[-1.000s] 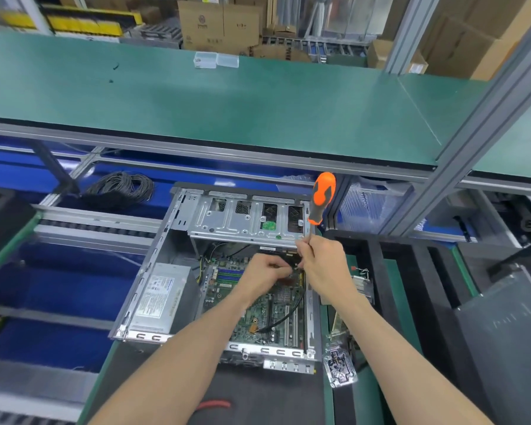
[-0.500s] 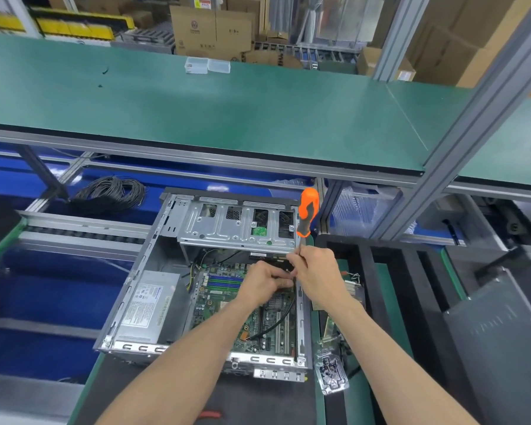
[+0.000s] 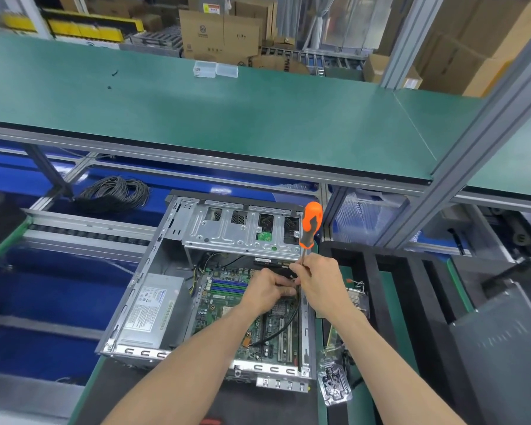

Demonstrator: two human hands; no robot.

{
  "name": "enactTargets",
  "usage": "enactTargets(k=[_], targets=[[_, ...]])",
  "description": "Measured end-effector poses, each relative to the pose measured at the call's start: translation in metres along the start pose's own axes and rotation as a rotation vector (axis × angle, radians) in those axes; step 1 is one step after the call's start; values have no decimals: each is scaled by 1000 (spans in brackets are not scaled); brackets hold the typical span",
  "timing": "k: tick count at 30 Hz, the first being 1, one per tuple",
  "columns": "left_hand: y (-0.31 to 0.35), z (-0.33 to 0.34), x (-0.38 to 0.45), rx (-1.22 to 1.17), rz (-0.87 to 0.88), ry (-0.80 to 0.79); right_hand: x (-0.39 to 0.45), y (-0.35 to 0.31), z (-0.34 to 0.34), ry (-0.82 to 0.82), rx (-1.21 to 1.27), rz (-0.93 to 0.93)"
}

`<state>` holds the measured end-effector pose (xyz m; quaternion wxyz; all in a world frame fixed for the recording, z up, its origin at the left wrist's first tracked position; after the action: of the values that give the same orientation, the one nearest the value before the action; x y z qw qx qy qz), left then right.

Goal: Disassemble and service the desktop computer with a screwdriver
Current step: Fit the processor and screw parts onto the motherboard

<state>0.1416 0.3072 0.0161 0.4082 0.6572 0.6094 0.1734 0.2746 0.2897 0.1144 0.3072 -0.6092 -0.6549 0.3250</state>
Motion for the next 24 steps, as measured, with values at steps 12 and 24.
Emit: enactTargets(k=[12, 24], targets=[[3, 2, -2, 68, 25, -4, 1, -1, 1, -10, -50, -11], [3, 1, -4, 83, 28, -5, 0, -1, 2, 19, -47, -2]])
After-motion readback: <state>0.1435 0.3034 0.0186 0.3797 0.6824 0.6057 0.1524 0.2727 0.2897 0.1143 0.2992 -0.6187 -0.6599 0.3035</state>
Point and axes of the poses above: each hand's wrist, its own x-axis towards the middle knuckle, its own z-axis out of the palm, y = z × x, the point moved 2 cm from there along x, towards the middle knuckle, and after that the axes turned 14 degrees about x, right-handed, at the moved point
